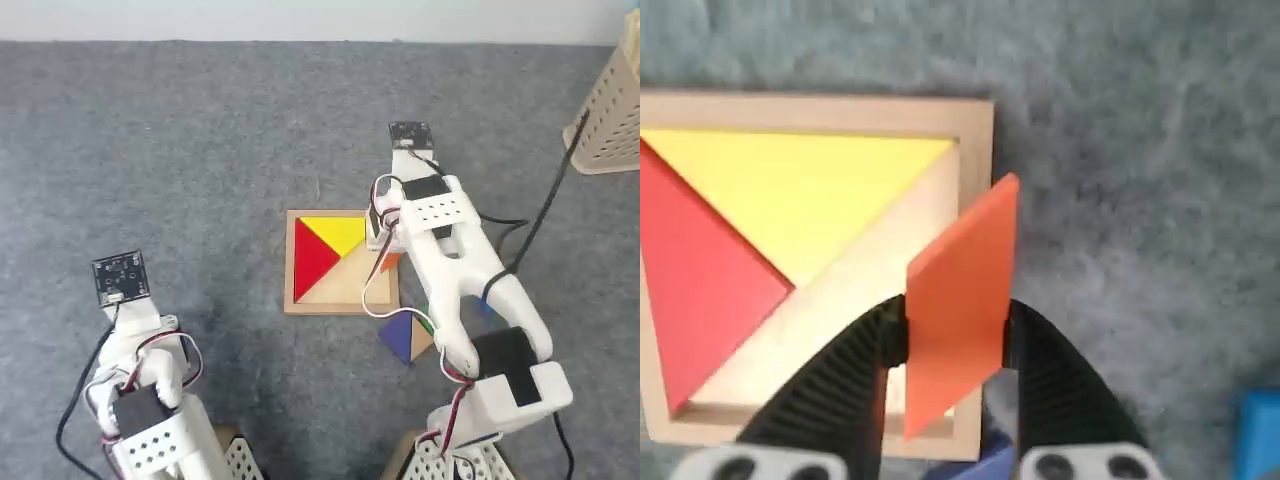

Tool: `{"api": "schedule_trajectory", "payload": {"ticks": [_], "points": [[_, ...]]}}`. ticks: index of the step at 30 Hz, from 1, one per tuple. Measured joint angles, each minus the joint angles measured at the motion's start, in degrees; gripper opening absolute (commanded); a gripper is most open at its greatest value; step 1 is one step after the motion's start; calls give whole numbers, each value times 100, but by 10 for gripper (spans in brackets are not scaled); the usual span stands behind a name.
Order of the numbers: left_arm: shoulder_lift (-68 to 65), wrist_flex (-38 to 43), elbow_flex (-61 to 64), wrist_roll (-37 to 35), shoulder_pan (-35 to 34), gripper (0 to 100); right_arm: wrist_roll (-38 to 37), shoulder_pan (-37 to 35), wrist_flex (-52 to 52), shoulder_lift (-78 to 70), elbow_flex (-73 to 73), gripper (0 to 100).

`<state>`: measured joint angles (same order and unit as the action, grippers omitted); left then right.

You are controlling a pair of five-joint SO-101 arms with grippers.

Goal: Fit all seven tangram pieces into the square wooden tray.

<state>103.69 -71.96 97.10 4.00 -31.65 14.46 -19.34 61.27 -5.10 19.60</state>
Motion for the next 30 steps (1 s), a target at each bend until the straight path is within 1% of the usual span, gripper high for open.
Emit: {"api": "schedule_trajectory", "payload": {"ticks": [4, 7, 12, 14, 20, 26, 28, 30], "points": [[0, 0, 0, 0, 0, 13, 0, -79, -448, -299, 0, 10], [0, 0, 0, 0, 0, 13, 62, -308, -545, -554, -26, 19], [0, 0, 0, 0, 0, 13, 246, -404, -554, -818, -202, 154], [0, 0, 0, 0, 0, 13, 255, -413, -475, -862, -316, 170], [0, 0, 0, 0, 0, 13, 281, -378, 0, -862, -527, 173], [0, 0, 0, 0, 0, 13, 141, -387, 26, -835, -527, 168], [0, 0, 0, 0, 0, 13, 105, -387, 26, -668, -527, 128], [0, 0, 0, 0, 0, 13, 97, -387, -9, -360, -404, 58]]}}
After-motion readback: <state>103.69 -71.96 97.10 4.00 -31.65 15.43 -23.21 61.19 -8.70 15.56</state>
